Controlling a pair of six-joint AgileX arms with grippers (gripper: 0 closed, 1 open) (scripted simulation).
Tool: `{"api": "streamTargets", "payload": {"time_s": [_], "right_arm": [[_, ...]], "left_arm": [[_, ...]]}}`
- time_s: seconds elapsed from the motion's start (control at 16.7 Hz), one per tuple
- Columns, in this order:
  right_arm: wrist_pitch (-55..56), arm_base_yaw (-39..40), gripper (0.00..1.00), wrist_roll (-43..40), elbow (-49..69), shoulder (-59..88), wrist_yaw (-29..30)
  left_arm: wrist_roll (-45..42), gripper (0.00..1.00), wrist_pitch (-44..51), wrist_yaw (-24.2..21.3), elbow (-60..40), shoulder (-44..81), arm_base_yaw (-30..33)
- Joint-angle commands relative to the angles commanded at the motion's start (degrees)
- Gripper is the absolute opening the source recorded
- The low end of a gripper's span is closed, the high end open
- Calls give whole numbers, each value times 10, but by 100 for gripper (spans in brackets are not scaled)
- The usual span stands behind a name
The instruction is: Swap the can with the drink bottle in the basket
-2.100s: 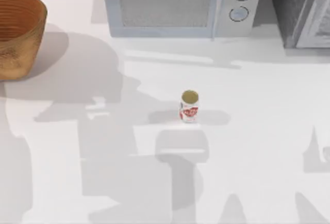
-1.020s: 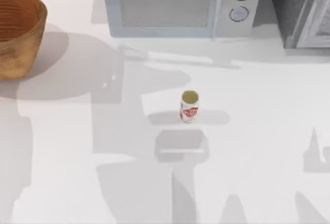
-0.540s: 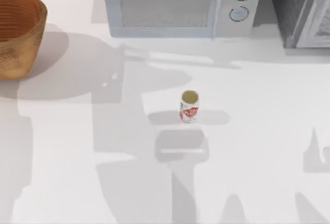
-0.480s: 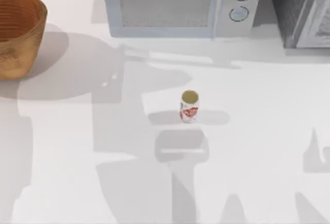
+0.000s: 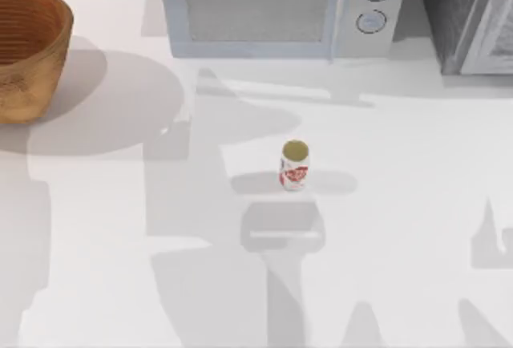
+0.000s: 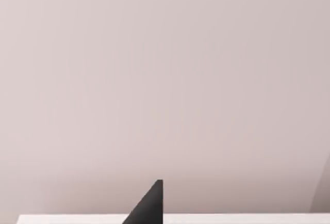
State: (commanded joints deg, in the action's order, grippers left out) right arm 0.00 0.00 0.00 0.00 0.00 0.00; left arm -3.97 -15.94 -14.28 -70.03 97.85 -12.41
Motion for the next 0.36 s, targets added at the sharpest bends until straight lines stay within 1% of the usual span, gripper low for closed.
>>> {"api": "streamTargets", "payload": {"time_s": [0.06,0.36], "right_arm": [[0,0,100,0,0,0,0],[0,0,100,0,0,0,0]], "left_arm": [[0,100,0,0,0,0,0],[0,100,0,0,0,0,0]]}}
